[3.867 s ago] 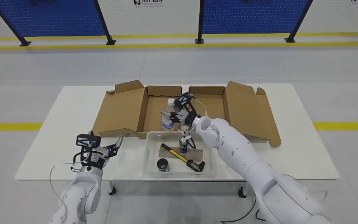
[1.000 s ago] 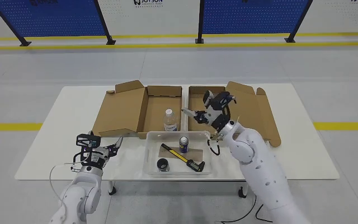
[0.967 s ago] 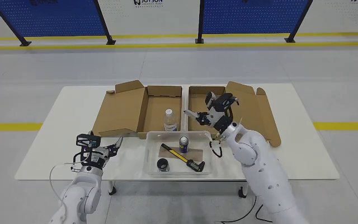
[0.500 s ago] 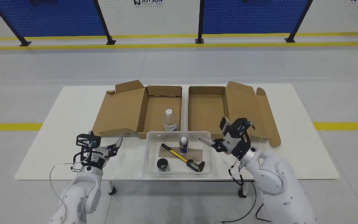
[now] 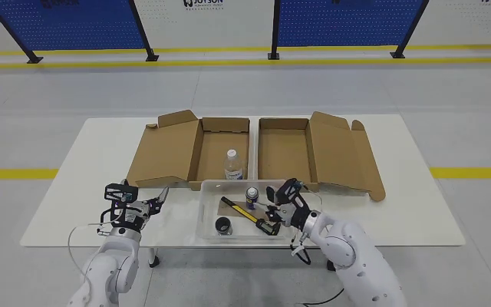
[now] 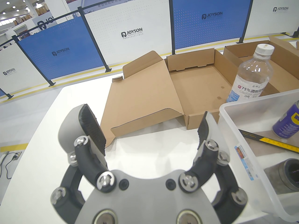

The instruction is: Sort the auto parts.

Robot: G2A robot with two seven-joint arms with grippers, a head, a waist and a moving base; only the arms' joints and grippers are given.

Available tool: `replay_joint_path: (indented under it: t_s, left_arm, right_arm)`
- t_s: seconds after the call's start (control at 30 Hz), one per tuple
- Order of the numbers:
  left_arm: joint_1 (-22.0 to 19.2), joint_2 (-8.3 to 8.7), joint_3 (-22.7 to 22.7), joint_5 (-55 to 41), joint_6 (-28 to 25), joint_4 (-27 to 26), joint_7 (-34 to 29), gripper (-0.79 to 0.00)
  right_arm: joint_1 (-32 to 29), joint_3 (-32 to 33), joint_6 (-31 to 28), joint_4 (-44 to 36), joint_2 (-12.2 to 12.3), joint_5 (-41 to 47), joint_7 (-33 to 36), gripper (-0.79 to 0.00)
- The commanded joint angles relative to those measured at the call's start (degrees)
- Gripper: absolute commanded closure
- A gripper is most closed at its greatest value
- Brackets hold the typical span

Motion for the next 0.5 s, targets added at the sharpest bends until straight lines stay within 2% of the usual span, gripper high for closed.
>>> replay_joint_path:
  t_s: [0.0,0.47]
  left_arm:
    - [0.0,0.00,0.0,0.0,0.0,0.0,0.0,-0.785]
    - [0.0,0.00,0.0,0.0,0.0,0.0,0.0,-0.785]
  right_arm:
    - [1.7,-1.5,0.6,3.0,-0.3,0.0,-0.8,-0.483]
    - [8.4,-6.6,3.5,13.2,-1.5,0.9,-1.6,-0.520]
